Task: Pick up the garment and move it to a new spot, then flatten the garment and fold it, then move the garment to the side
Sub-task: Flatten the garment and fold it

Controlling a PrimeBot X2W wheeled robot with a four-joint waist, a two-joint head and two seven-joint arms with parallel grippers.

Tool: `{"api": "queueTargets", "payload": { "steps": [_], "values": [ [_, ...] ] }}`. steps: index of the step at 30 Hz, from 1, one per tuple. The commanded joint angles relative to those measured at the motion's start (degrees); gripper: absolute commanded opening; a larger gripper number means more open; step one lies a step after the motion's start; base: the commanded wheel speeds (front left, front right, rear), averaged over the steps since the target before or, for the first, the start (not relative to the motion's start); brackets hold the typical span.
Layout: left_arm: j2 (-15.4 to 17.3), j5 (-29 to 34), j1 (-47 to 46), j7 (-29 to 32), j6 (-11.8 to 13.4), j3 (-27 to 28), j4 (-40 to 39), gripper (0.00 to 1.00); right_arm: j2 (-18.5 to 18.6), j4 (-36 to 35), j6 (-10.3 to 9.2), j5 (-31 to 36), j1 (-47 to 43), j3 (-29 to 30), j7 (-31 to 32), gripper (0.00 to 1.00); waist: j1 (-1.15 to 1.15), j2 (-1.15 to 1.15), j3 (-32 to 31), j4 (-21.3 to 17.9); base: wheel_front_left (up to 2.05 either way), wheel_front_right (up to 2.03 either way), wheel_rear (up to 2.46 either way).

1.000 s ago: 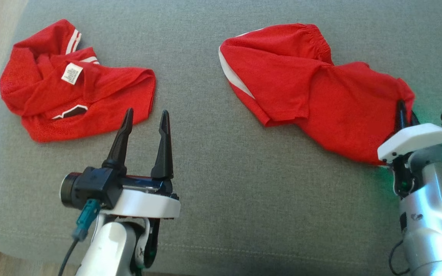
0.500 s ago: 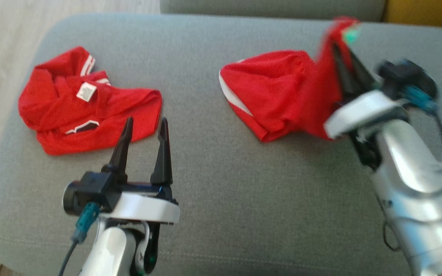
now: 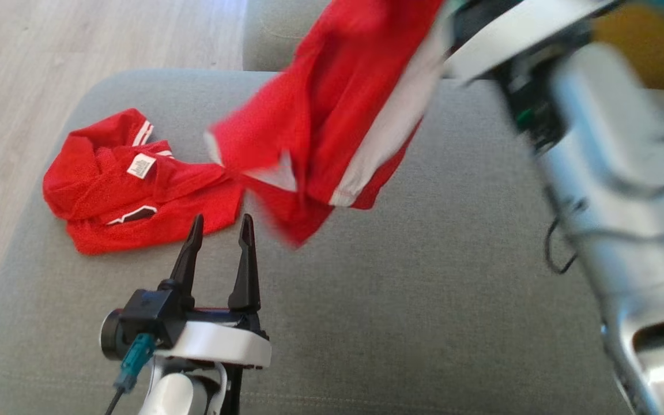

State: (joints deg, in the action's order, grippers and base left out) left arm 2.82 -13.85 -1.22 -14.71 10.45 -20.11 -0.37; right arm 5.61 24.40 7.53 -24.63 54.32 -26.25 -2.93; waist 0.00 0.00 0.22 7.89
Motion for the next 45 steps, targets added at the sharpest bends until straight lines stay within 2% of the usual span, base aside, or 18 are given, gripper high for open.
{"api": "queueTargets", "payload": {
  "steps": [1,5,8,16,17,18,22,29,34,36,38,45],
  "values": [
    [0.06,-0.27,-1.77,-0.29,0.31,1.36,-2.39,1.0,-1.25,1.59,-0.04,0.63,2.29,4.66,0.62,0.0,0.0,0.0,0.48,-0.53,0.0,0.0,0.0],
    [0.06,0.04,-1.85,-0.29,0.18,1.37,-2.59,1.0,-1.64,9.0,-0.04,4.41,1.85,16.79,0.99,0.0,0.0,0.0,1.9,-1.27,0.0,0.0,0.0],
    [0.06,0.27,-2.15,-0.29,0.09,1.33,-2.64,1.0,-0.94,14.0,-0.04,8.83,-1.94,25.36,1.23,0.0,0.0,0.0,3.19,-1.75,0.0,0.0,0.0],
    [0.06,1.06,-3.7,-0.29,-0.37,1.56,-2.34,1.0,4.15,25.54,-0.04,20.8,-13.21,43.78,-1.31,0.0,0.0,0.0,6.26,-3.47,0.0,0.0,0.0],
    [0.06,1.09,-3.92,-0.29,-0.4,1.5,-2.26,1.0,4.84,26.25,-0.04,22.67,-13.52,46.4,-2.4,0.57,0.0,0.0,6.41,-3.69,0.0,0.0,0.0],
    [0.06,1.09,-4.11,-0.29,-0.4,1.46,-2.18,1.0,4.93,26.86,-0.04,24.24,-13.55,48.9,-3.21,1.0,0.0,0.0,6.5,-3.92,0.0,0.0,0.0],
    [0.06,0.9,-4.59,-0.29,-0.36,1.2,-1.94,1.0,2.96,27.67,-0.04,28.3,-12.07,53.14,-5.43,1.0,0.0,0.0,6.41,-4.73,0.0,0.0,0.0],
    [0.06,0.68,-4.24,-0.29,-0.13,0.92,-1.87,1.0,0.39,27.07,-0.04,29.66,-11.1,52.84,-7.28,1.0,0.0,0.0,5.42,-5.54,0.0,0.0,0.0],
    [0.06,0.46,-4.14,-0.29,-0.06,1.3,-1.97,1.0,-1.52,23.2,-0.04,25.25,-12.18,44.32,-9.21,1.0,0.0,0.0,4.71,-5.73,0.0,0.0,0.0],
    [0.06,0.23,-4.16,-0.29,0.02,1.42,-2.1,1.0,-2.01,18.21,-0.04,20.41,-15.67,37.6,-10.12,1.0,0.0,0.0,4.03,-5.68,0.0,0.0,0.0],
    [0.06,-0.05,-4.14,-0.29,0.16,1.48,-2.3,1.0,-2.12,13.59,-0.04,17.28,-19.2,33.58,-10.57,1.0,0.0,0.0,3.64,-5.68,0.0,0.0,0.0],
    [0.06,-0.44,-4.17,-0.29,0.39,1.57,-2.72,1.0,-1.56,-2.74,-0.04,11.44,-33.95,23.83,-10.7,1.0,0.0,0.0,3.4,-6.03,0.0,0.0,0.0]
  ]
}}
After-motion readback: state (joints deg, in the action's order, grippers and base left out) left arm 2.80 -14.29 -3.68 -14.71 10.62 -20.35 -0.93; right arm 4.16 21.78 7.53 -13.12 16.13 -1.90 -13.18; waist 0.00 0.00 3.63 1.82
